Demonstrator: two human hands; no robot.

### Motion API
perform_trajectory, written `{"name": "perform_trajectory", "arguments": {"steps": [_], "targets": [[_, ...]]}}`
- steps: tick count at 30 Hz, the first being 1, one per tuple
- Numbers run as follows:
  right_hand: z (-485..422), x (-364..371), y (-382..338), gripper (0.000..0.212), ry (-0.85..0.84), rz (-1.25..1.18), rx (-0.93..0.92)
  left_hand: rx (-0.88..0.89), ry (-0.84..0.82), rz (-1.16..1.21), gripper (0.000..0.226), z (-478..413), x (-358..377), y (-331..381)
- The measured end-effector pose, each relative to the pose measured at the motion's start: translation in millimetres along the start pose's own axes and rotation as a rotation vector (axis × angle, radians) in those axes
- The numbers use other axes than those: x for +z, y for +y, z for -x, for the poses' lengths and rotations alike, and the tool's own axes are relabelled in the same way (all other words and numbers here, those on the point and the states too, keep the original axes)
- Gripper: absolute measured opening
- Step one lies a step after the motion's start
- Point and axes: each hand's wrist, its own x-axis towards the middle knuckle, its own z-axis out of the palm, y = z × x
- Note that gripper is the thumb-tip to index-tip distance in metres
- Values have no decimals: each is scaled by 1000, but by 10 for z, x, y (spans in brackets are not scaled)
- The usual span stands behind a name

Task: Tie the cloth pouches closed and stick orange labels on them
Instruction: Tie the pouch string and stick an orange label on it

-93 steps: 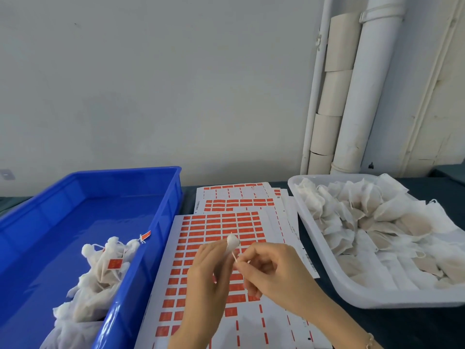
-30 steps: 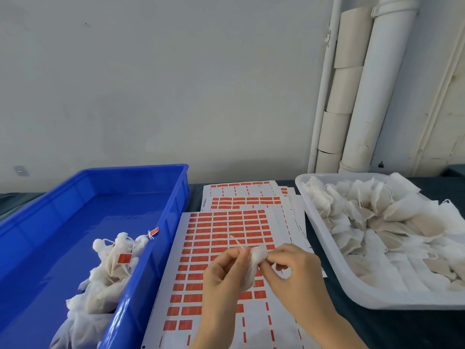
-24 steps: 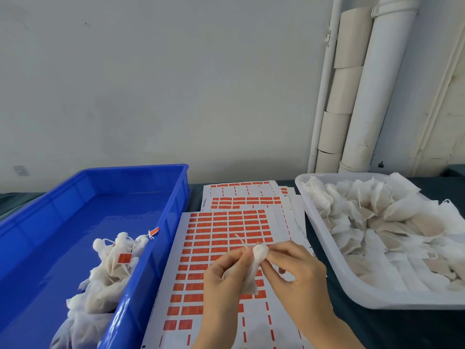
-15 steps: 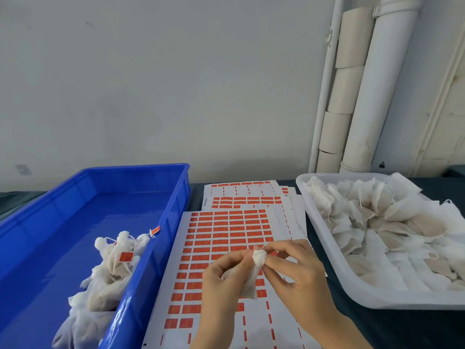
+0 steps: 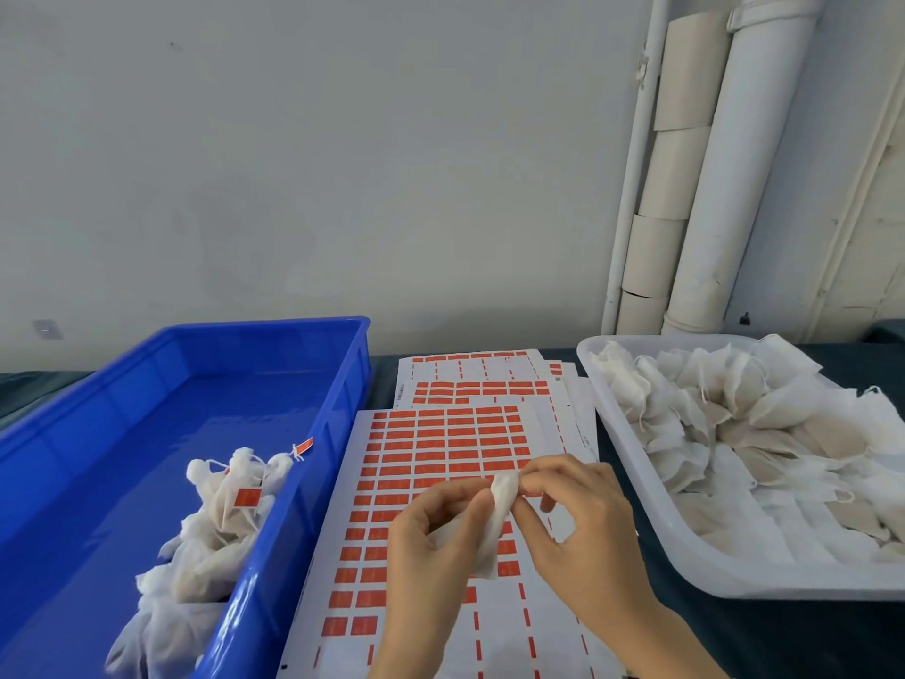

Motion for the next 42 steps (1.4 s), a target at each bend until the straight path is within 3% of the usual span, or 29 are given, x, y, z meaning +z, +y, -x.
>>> {"name": "perform_trajectory", "arguments": {"steps": [7,13,16,19,24,27,29,32,35,38,42], "targets": [[-115,-140,10,7,-48,-109,100,-84,58,52,9,-34,-52,-55],[-271,-203,-54,9,-161,-200,113,-113,-228,101,17,49,-33,143],[-293,-183,-63,12,-211,-180,74,-177,-176,105,24,68,9,160],[-318,-172,-4,9,-216,-67,34,-106,-137,88,27,63,21,144],[-387,-206,136,6,-243,-21,28,-5,-254,52,22,88,16,113],[-400,-194,218,5,-249,-62,47,-5,-179,-13,9,-3,57,46],[-392,-173,328,5,-248,-173,143,-48,-127,-47,4,-98,107,-46],[-285,-69,590,17,-257,-254,460,-154,-60,-110,8,-291,198,-281],[-99,124,778,33,-403,-226,753,-223,-104,-90,19,-491,316,-500],[8,300,843,43,-452,-176,812,-297,-115,-59,17,-659,440,-656],[-23,388,898,33,-406,-215,864,-325,-118,-73,13,-797,528,-860]]}}
